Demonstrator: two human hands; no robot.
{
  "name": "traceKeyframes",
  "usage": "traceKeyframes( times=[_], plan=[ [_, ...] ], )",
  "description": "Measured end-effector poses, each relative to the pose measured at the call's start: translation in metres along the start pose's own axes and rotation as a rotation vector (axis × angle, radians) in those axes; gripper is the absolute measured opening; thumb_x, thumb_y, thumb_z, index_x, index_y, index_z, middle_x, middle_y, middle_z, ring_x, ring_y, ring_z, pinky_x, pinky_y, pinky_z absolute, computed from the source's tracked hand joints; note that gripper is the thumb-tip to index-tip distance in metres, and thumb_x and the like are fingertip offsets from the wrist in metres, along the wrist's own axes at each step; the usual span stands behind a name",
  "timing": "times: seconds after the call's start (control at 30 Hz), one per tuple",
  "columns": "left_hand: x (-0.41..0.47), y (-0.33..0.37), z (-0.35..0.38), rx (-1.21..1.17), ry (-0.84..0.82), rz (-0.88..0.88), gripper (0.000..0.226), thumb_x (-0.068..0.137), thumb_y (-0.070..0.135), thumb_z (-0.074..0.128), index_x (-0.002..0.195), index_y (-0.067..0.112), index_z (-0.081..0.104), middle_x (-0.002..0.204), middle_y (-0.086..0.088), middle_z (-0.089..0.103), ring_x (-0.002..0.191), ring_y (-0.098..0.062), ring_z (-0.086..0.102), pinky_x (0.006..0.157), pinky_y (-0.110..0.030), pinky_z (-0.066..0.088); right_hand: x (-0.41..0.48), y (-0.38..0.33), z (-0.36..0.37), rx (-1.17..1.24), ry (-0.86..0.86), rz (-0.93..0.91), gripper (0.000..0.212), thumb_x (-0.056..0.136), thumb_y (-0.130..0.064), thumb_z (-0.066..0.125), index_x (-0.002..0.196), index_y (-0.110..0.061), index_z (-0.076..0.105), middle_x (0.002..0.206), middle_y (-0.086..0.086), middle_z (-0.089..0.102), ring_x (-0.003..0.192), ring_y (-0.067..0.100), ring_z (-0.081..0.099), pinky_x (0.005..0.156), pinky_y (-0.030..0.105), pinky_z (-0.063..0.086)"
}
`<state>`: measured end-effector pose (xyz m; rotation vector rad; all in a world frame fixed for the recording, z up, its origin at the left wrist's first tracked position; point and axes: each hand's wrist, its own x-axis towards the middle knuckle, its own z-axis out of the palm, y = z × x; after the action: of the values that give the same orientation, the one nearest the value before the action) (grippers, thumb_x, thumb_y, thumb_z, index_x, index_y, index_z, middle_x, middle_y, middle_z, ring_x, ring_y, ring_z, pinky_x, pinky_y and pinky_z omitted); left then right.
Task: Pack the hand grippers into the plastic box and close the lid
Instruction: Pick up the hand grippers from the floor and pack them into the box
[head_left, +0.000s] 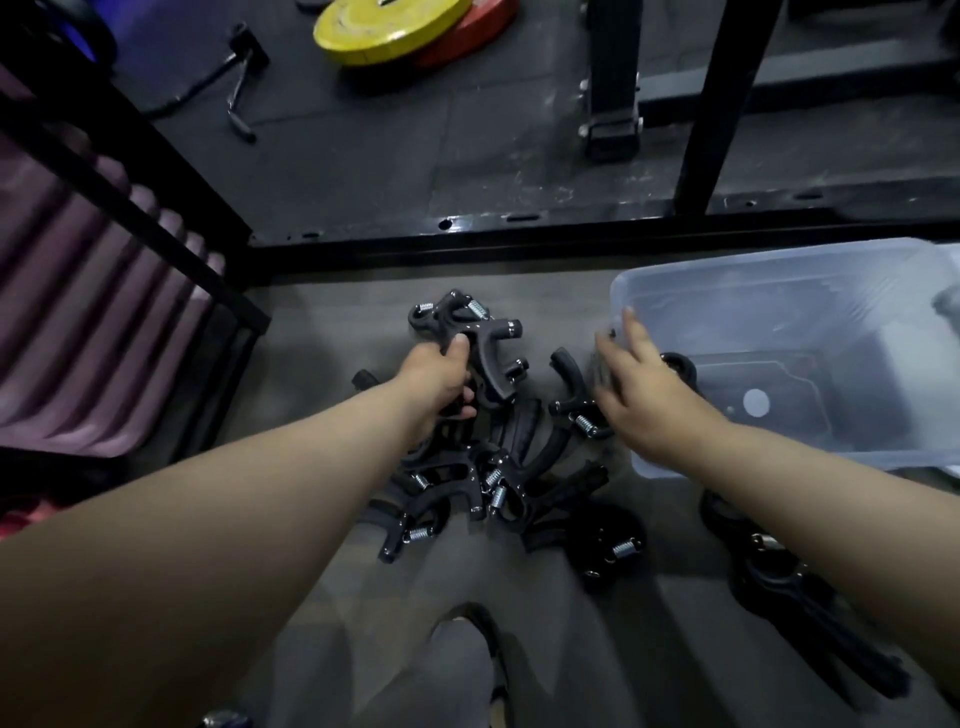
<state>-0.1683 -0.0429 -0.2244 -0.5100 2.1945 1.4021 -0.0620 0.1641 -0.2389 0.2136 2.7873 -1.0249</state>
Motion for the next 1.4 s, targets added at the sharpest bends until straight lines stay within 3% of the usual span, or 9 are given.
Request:
traceKeyframes(
  times=[0.2,0.37,0.5,0.63,0.73,0.8,1.0,1.27,1.4],
  plan=[
    [-0.044,0.024,0.017,-0.17,-0.086,-0.02,0.034,0.1,0.039,0.044,0.078,0.014,0.051,0.06,-0.001,0.047,0.042,-0.013,0.045,0.046,-0.027,0.052,-0.034,-0.004,-0.014,-0.259,-0.179,0.006,0.088,0.093,-0.043,0.053,0.156,-0.026,-0.006,0.158,0.002,-0.032,0.147,0.031,0.019,0.114,0.042,0.026],
    [-0.073,0.042,0.017,-0.069,-0.065,0.031,0.034,0.1,0.039,0.044,0.08,0.012,0.051,0.063,-0.003,0.048,0.042,-0.014,0.046,0.043,-0.026,0.049,-0.049,-0.007,-0.008,-0.363,-0.212,-0.04,0.094,0.084,0.017,0.04,0.154,-0.014,-0.015,0.15,0.011,-0.043,0.15,0.031,0.008,0.114,0.035,0.023],
    [-0.098,0.058,0.009,0.032,-0.055,0.107,0.03,0.1,0.036,0.044,0.091,0.009,0.053,0.062,-0.004,0.049,0.041,-0.013,0.046,0.04,-0.024,0.048,-0.033,-0.021,-0.002,-0.269,-0.167,0.054,0.094,0.09,0.008,0.05,0.154,-0.014,-0.015,0.154,0.009,-0.038,0.149,0.032,0.008,0.112,0.038,0.028],
    [-0.123,0.075,-0.002,0.12,-0.085,0.235,0.031,0.1,0.037,0.045,0.092,0.009,0.054,0.064,-0.006,0.052,0.039,-0.013,0.048,0.041,-0.024,0.048,-0.032,-0.028,-0.01,-0.222,-0.103,0.042,0.086,0.096,-0.042,0.052,0.156,-0.011,-0.001,0.163,0.013,-0.01,0.149,0.032,0.011,0.119,0.04,0.017],
    [-0.147,0.088,-0.009,0.118,-0.147,0.278,0.031,0.099,0.038,0.045,0.088,0.01,0.053,0.067,-0.006,0.051,0.042,-0.014,0.048,0.047,-0.028,0.049,-0.042,-0.043,-0.046,-0.131,-0.037,0.02,0.056,0.097,-0.042,0.044,0.142,-0.009,0.036,0.144,0.017,0.046,0.128,0.034,0.046,0.104,0.041,0.039],
    [-0.164,0.095,-0.011,0.134,-0.206,0.288,0.032,0.099,0.038,0.046,0.091,0.009,0.055,0.071,-0.005,0.051,0.047,-0.016,0.049,0.052,-0.031,0.05,-0.052,-0.059,-0.079,0.028,-0.087,0.048,0.04,0.099,-0.036,0.044,0.126,-0.007,0.052,0.118,0.013,0.063,0.109,0.032,0.059,0.088,0.034,0.046],
    [-0.224,0.113,-0.004,0.089,-0.352,0.353,0.036,0.101,0.04,0.041,0.094,0.006,0.052,0.068,-0.007,0.051,0.049,-0.021,0.056,0.056,-0.041,0.057,-0.107,-0.11,-0.157,0.824,-0.457,0.091,0.038,0.096,-0.026,0.032,0.111,-0.008,0.062,0.117,0.02,0.067,0.104,0.032,0.068,0.084,0.041,0.049],
    [-0.253,0.134,0.015,0.199,-0.368,0.33,0.039,0.104,0.039,0.031,0.119,0.009,0.053,0.091,-0.013,0.058,0.066,-0.024,0.056,0.063,-0.04,0.055,-0.13,-0.111,-0.186,0.85,-0.354,0.096,0.043,0.102,-0.03,0.041,0.132,-0.002,0.055,0.115,0.013,0.066,0.104,0.026,0.064,0.096,0.045,0.048],
    [-0.231,0.124,0.036,0.418,-0.525,0.301,0.046,0.103,0.046,0.029,0.123,0.013,0.054,0.099,-0.015,0.062,0.077,-0.03,0.068,0.075,-0.045,0.059,-0.117,-0.088,-0.187,0.938,-0.389,0.147,0.034,0.095,-0.036,0.044,0.114,-0.013,0.061,0.104,0.008,0.062,0.097,0.024,0.061,0.099,0.046,0.043]
  ],
)
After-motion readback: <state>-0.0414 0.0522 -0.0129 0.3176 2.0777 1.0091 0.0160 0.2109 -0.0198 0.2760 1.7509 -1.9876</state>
